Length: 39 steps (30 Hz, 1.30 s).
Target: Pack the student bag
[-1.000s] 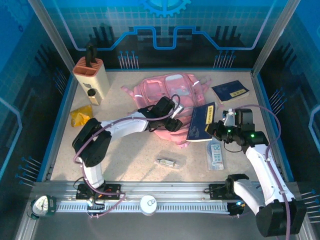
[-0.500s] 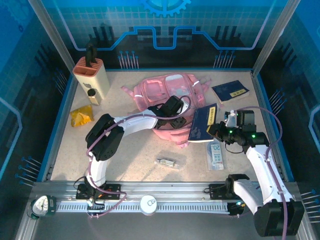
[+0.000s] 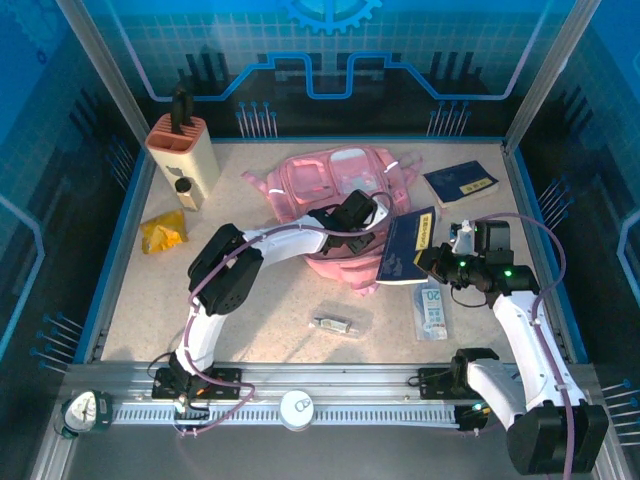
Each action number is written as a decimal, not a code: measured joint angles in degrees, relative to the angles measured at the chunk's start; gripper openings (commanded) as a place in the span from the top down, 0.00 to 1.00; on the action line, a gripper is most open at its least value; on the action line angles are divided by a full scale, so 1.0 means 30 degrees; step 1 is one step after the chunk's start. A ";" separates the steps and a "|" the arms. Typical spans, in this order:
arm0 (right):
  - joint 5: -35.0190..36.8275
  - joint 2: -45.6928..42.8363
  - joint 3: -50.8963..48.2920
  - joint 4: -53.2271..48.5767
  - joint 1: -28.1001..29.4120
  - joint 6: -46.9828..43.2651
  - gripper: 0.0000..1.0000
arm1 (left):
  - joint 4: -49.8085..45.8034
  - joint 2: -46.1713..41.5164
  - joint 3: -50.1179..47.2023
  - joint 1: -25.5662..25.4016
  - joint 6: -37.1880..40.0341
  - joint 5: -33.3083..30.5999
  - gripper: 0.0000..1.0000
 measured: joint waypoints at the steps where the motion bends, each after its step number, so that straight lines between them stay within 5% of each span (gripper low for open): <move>1: 0.0007 -0.0029 0.0000 -0.0015 0.0000 0.0000 0.98 | -0.0007 0.0000 0.0044 0.0007 0.0015 -0.0022 0.72; 11: 0.0058 -0.0634 0.0022 -0.0714 0.0000 -0.0080 0.98 | -0.0015 -0.0896 -0.0066 0.0408 0.0146 -0.0189 1.00; 22: 0.0568 -0.0823 0.1268 -0.2047 0.0022 -0.0612 0.99 | -0.0707 -0.4248 0.0029 0.1574 -0.0831 -0.0619 1.00; 28: 0.0816 0.0393 0.1268 -0.1341 0.2164 -0.0189 0.99 | -0.1683 -0.4590 0.1129 0.2295 -0.1894 -0.0860 1.00; 39: 0.0175 0.6819 0.1770 0.6193 0.6076 0.2645 0.98 | -0.2004 -0.5064 0.1486 0.2871 -0.2506 -0.0597 1.00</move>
